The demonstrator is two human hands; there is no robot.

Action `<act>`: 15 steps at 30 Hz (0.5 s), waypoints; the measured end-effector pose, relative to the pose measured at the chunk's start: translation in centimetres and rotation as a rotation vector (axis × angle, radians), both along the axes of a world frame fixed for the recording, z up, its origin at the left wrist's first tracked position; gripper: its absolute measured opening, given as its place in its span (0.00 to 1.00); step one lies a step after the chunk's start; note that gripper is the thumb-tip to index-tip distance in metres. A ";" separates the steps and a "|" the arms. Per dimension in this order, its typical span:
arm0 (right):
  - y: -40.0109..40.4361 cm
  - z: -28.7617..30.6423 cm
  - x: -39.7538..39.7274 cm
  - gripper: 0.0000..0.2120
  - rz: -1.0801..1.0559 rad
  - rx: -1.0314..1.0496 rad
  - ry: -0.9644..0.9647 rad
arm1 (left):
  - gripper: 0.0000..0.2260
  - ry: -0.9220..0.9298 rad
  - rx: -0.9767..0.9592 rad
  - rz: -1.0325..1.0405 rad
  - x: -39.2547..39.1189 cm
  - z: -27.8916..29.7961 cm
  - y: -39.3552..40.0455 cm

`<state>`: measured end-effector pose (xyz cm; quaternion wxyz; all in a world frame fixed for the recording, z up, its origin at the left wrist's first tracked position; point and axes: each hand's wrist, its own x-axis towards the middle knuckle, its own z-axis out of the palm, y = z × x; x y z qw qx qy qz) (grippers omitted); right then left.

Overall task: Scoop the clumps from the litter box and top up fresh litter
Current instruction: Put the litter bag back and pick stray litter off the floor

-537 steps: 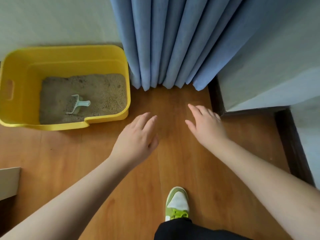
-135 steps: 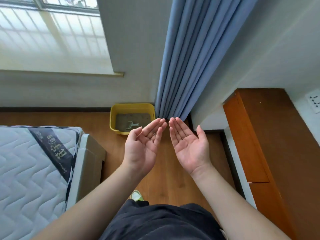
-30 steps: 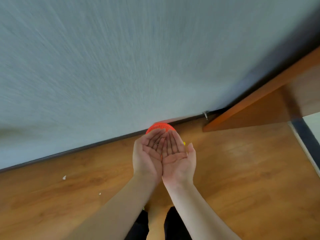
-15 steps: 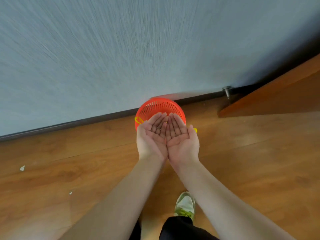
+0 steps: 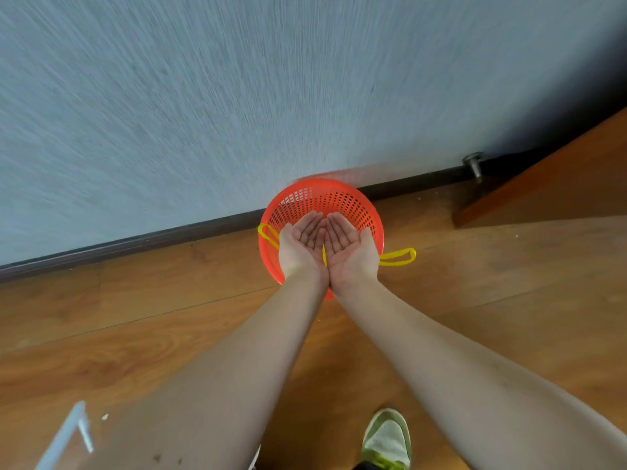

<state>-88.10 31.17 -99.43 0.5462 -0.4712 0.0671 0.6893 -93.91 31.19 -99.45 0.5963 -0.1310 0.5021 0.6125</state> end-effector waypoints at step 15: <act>1.4 -1.9 0.9 0.29 0.451 0.113 -0.293 | 0.20 0.131 0.020 -0.212 -0.6 -1.8 0.8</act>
